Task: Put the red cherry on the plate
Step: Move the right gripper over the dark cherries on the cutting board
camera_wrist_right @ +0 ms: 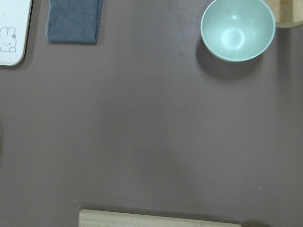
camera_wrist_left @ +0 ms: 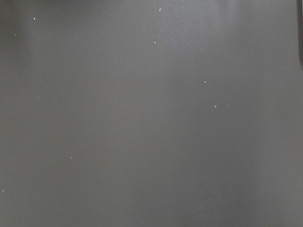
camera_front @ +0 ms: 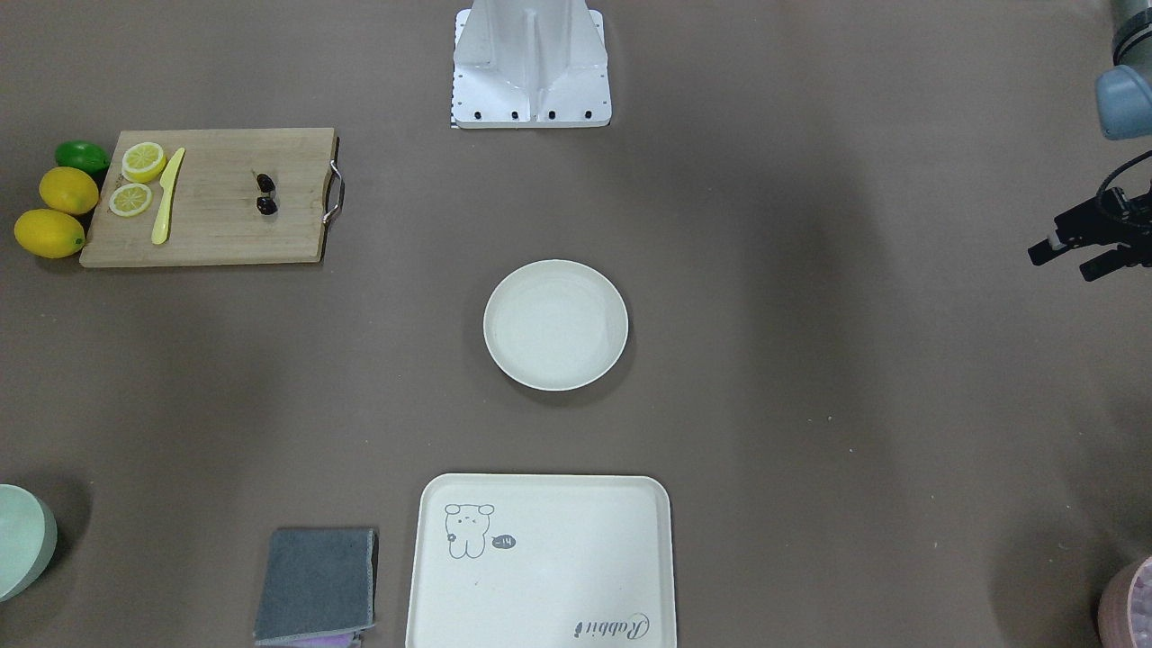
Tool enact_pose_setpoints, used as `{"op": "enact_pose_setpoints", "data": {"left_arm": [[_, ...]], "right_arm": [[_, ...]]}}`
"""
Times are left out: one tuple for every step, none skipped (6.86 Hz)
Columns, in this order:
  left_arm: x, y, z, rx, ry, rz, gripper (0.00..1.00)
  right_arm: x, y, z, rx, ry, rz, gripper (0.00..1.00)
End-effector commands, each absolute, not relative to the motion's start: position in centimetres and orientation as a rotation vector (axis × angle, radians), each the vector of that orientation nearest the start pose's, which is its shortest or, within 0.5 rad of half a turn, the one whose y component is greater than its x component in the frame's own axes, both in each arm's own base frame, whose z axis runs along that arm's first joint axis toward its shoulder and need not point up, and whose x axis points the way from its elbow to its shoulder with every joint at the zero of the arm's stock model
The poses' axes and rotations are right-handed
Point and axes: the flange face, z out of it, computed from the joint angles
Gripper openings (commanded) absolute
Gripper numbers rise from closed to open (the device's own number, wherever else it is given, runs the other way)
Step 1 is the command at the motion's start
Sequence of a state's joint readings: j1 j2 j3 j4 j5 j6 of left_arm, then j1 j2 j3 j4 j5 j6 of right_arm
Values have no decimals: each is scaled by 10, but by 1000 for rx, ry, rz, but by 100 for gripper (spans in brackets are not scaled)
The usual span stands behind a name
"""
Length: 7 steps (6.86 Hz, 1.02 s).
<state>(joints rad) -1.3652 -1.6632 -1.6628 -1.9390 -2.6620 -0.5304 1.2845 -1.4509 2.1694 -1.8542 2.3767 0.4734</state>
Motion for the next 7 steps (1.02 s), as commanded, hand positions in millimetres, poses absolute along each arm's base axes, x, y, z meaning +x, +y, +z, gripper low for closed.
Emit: {"op": "enact_pose_setpoints", "data": {"left_arm": [[65,-538,497,79,1164,34,99],[53,-538,510,95,1143,56,99],[39,-541,523,123,1068,76,99],[17,-543,534,117,1020,69,99],[13,-544,537,116,1004,71,99],[13,-544,534,121,1005,74,99],[13,-544,532,124,1005,76,99]], "right_arm": [[-152,-407,310,56,-847,13,100],[-178,-385,314,39,-809,37,100],[-210,-363,330,61,-768,15,100],[-228,-339,347,50,-782,46,99],[-240,-309,373,80,-767,26,97],[-243,-288,396,98,-757,32,93],[-255,-284,406,105,-726,33,92]]}}
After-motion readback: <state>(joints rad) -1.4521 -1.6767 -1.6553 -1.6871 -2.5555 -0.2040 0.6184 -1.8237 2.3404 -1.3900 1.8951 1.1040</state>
